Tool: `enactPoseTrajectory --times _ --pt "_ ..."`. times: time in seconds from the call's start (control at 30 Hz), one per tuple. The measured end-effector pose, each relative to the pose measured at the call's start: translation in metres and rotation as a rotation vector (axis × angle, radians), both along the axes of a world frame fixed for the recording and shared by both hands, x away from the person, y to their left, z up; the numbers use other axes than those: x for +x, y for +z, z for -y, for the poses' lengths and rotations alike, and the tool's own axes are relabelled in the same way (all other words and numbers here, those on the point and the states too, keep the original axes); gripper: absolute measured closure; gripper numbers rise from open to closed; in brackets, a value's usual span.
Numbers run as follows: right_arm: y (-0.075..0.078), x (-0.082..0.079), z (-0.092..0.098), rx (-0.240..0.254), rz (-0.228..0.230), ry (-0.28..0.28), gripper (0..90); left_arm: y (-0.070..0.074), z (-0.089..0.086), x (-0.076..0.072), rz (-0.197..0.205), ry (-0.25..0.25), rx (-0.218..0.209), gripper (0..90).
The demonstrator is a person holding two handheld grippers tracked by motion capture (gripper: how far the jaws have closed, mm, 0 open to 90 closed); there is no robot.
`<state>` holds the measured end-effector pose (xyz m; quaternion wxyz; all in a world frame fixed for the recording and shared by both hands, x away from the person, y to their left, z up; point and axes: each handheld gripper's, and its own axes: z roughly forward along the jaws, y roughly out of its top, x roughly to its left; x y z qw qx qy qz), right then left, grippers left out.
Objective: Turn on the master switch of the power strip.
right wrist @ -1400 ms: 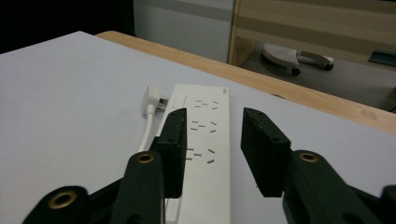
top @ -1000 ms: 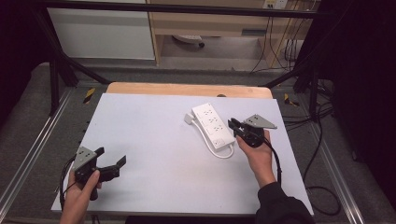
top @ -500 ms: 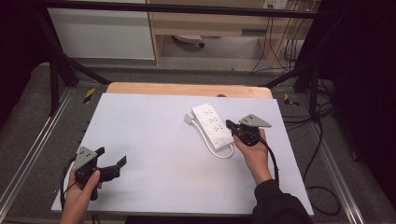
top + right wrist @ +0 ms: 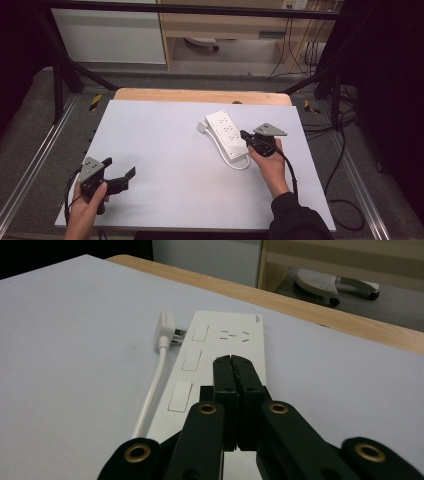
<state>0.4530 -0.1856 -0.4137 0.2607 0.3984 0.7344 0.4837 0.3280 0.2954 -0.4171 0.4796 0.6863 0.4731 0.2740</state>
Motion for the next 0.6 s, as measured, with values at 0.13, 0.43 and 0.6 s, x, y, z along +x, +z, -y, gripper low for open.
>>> enactPoseTrajectory --times 0.13,0.43,0.6 --pt "-0.0017 -0.0001 -0.0016 -0.006 -0.009 0.003 90.0 0.0000 0.0001 0.0000 0.001 0.000 0.000 6.8" --pt "-0.0062 0.0012 -0.0052 -0.021 -0.035 0.016 90.0 0.0001 0.0000 0.0000 0.001 -0.003 0.004 6.8" --pt "-0.0082 0.0011 -0.0070 -0.027 -0.049 0.020 90.0 0.0001 0.0001 0.0000 0.003 -0.003 0.005 6.8"
